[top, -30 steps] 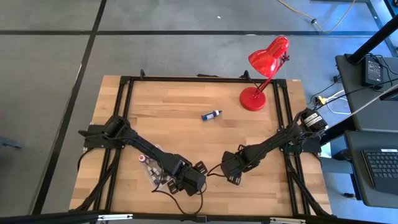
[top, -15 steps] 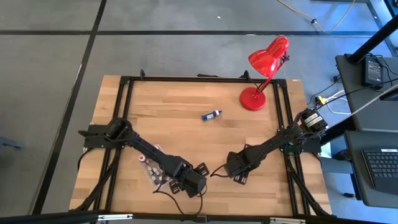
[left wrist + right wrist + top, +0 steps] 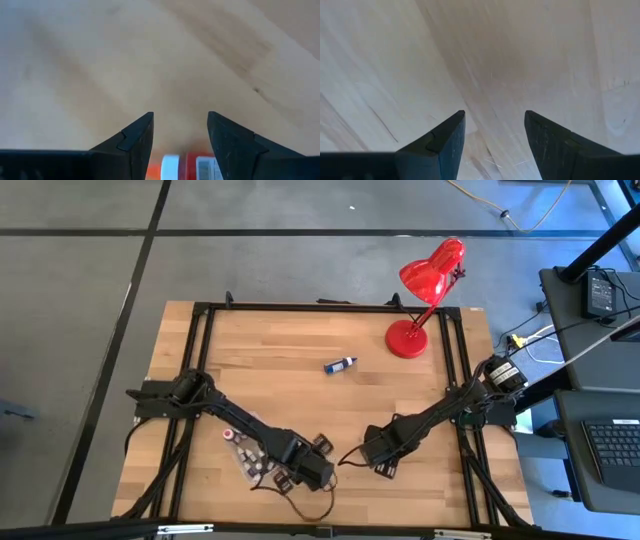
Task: Pick & Place food coloring
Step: Put the orange food coloring bottle into the transparent bin
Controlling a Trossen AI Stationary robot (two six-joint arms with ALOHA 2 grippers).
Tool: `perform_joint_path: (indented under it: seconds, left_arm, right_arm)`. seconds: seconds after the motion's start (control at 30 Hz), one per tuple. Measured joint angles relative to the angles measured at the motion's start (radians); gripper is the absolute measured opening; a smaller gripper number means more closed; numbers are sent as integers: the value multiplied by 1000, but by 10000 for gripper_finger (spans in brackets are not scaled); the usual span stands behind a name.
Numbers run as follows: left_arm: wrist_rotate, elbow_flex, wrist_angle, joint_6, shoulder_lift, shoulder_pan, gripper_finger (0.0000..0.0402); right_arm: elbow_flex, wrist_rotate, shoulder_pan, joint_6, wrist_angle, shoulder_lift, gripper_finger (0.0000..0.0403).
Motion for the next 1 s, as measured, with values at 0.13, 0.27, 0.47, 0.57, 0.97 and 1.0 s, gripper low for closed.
perform_joint_path:
  seconds: [0.13, 0.27, 0.47, 0.57, 0.97, 1.0]
  left_arm:
    - [-63, 27, -87, -392, -2, 18, 180]
    - [-32, 36, -122, -838, -3, 39, 180]
    - [-1, 36, -144, -1262, -3, 85, 180]
    - [3, 36, -182, -1333, -3, 100, 180]
    - [69, 38, -184, -1401, 32, 102, 171]
    - [82, 36, -188, -1404, 41, 102, 171]
  right_arm:
    - [0, 0, 0, 5, 11, 0, 206]
    - [0, 0, 0, 7, 31, 0, 206]
    - [0, 0, 0, 7, 74, 0, 206]
    - [0, 0, 0, 7, 88, 0, 206]
    - [0, -16, 0, 7, 96, 0, 206]
    - [0, -16, 0, 7, 96, 0, 206]
